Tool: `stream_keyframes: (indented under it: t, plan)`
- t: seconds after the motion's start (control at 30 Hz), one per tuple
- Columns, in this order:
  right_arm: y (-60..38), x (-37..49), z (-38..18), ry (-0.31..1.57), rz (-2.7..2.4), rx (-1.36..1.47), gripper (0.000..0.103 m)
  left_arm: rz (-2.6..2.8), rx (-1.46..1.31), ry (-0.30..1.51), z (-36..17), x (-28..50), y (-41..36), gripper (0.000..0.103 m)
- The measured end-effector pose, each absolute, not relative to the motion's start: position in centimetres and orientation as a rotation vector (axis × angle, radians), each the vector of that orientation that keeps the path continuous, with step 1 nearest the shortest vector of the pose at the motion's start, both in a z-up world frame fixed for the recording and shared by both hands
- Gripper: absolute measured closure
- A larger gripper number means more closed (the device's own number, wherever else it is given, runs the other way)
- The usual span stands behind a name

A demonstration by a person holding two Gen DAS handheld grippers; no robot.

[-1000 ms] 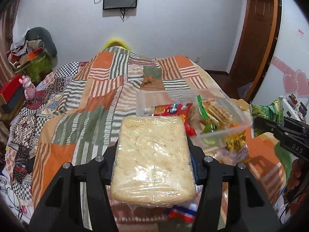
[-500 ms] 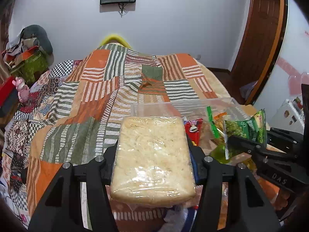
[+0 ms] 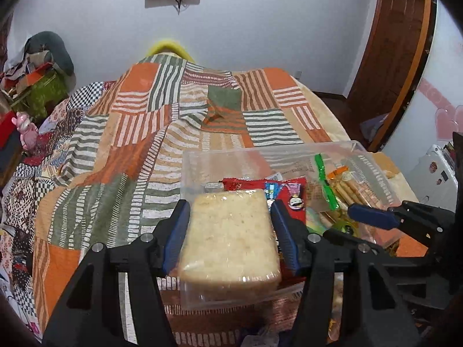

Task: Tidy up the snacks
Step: 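Carry the bread loaf into the clear box with the left while the right lowers the green bag in, then grasp the blue-striped white bag with the left while the right grasps the clear-wrapped pastry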

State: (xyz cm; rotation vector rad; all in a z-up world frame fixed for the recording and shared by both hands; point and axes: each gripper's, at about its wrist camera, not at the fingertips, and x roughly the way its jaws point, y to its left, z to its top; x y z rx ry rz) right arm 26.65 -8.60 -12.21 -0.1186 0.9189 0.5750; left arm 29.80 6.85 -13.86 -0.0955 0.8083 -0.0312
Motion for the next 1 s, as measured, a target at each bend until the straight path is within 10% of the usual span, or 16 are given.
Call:
stream_keyframes:
  t: [1.0]
  plan:
    - [-13.7,18.8,-11.8,0.905,0.569,-0.051,0.047,-0.145,-0.07,0.921,-17.9,18.5,4.5,0.029]
